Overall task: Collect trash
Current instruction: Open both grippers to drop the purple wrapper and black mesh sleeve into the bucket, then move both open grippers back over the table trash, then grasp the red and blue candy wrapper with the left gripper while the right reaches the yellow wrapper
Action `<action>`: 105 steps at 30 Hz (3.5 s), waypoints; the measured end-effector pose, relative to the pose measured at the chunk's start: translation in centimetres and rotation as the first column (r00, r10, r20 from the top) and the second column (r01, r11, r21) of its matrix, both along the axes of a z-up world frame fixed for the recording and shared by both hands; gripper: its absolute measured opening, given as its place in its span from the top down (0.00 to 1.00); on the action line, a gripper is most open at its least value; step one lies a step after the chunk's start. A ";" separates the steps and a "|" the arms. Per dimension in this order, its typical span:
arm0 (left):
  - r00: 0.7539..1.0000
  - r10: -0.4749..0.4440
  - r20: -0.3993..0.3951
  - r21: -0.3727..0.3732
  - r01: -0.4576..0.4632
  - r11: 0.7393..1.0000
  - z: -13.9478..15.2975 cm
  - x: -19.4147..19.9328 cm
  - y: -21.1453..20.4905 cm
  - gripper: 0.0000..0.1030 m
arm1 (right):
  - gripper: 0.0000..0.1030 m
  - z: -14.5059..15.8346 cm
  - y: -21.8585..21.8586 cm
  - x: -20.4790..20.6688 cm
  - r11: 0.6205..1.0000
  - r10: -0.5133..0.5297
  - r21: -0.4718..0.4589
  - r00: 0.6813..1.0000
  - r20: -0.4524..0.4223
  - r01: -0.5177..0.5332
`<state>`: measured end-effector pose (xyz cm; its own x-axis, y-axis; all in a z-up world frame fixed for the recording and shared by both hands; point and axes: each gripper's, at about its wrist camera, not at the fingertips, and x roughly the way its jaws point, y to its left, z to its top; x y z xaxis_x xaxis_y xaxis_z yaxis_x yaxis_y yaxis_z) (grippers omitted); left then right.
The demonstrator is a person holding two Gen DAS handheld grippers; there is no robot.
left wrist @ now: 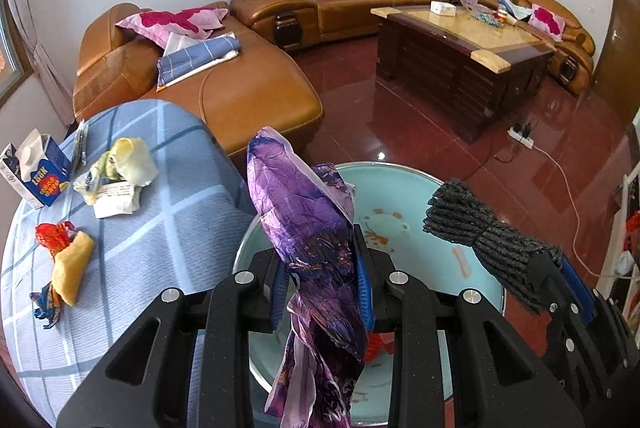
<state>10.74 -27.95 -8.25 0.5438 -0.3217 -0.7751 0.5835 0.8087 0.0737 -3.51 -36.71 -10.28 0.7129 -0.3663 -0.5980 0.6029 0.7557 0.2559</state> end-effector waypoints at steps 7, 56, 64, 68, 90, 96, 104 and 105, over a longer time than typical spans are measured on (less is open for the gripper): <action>0.999 -0.001 -0.035 0.017 0.002 1.000 -1.6 0.6 -0.8 0.73 | 0.85 -1.0 0.1 0.7 1.000 0.010 0.019 0.999 -0.035 -0.009; 0.986 0.154 0.069 0.029 -0.157 0.987 0.4 0.4 7.1 0.10 | 0.55 1.2 2.4 0.4 0.996 0.085 0.004 0.995 0.054 -0.086; 0.981 0.177 0.075 0.020 -0.179 0.984 0.7 0.6 8.9 0.10 | 0.55 1.7 3.8 0.8 0.992 0.120 -0.039 0.992 0.037 -0.119; 0.979 0.192 0.066 0.019 -0.194 0.981 0.7 0.9 10.0 0.10 | 0.50 1.8 4.2 0.8 0.990 0.129 -0.056 0.991 0.024 -0.127; 0.959 0.281 0.026 0.007 -0.281 0.960 -0.2 3.5 18.4 0.10 | 0.37 3.7 9.6 4.7 0.965 0.225 -0.134 0.974 -0.020 -0.225; 0.935 0.355 0.010 0.021 -0.356 0.934 -0.9 5.1 23.9 0.10 | 0.37 3.9 12.4 7.0 0.945 0.291 -0.143 0.956 -0.035 -0.293; 0.903 0.429 -0.010 0.019 -0.429 0.903 -1.5 7.7 29.8 0.10 | 0.38 4.1 15.1 10.2 0.921 0.362 -0.133 0.931 -0.046 -0.365; 0.901 0.434 -0.018 0.019 -0.434 0.901 -1.7 8.1 30.2 0.10 | 0.38 4.2 15.3 10.5 0.920 0.367 -0.133 0.929 -0.046 -0.369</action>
